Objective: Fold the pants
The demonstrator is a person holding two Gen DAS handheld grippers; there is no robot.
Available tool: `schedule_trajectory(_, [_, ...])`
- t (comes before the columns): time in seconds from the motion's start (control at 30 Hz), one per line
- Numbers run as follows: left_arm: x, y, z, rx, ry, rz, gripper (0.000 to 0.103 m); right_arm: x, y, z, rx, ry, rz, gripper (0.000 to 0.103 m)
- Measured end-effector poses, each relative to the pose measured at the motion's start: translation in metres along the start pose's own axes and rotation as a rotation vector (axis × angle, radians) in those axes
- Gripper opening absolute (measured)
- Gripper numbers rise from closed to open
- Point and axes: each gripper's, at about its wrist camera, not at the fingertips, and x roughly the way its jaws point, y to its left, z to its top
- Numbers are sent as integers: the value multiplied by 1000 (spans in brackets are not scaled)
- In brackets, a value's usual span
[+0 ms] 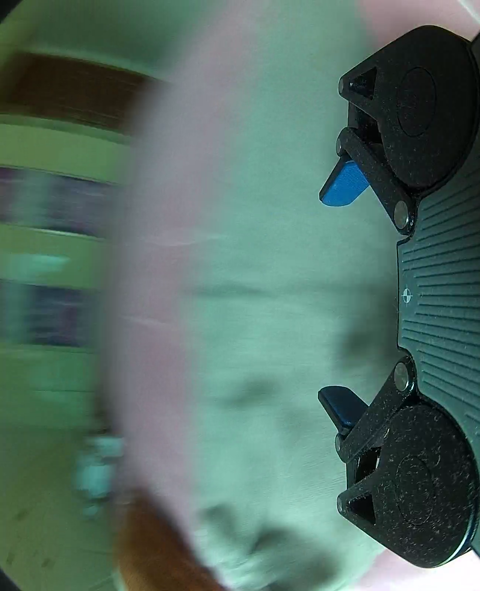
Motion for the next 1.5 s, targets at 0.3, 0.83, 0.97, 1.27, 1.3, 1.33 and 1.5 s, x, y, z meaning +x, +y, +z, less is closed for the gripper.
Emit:
schedule_trajectory(0.3, [-36,-78,10,-16,-135,-192,103,-27,-26,-1,157,-42,193,25])
schedule_trajectory(0.83, [-31,-150,-9,34,-68,-265,103,-20,-4,2,6,-20,164,0])
schedule_trajectory(0.97, [-31,-150,-8,43,-67,-260,103,-21,-9,1,11,-7,110,0])
schedule_trajectory(1.27, [-29,-151,-4,17,-92,-276,103,-38,-32,7,132,-43,170,15])
schedule_trajectory(1.3, [-29,-154,-3,18,-97,-278,103,-36,-34,6,136,-35,165,14])
schedule_trajectory(1.33, [-29,-159,-2,21,-102,-278,103,-34,-33,6,129,-27,154,14])
schedule_trajectory(1.5, [-27,-192,-1,44,-95,-265,103,-25,-20,4,71,-23,136,22])
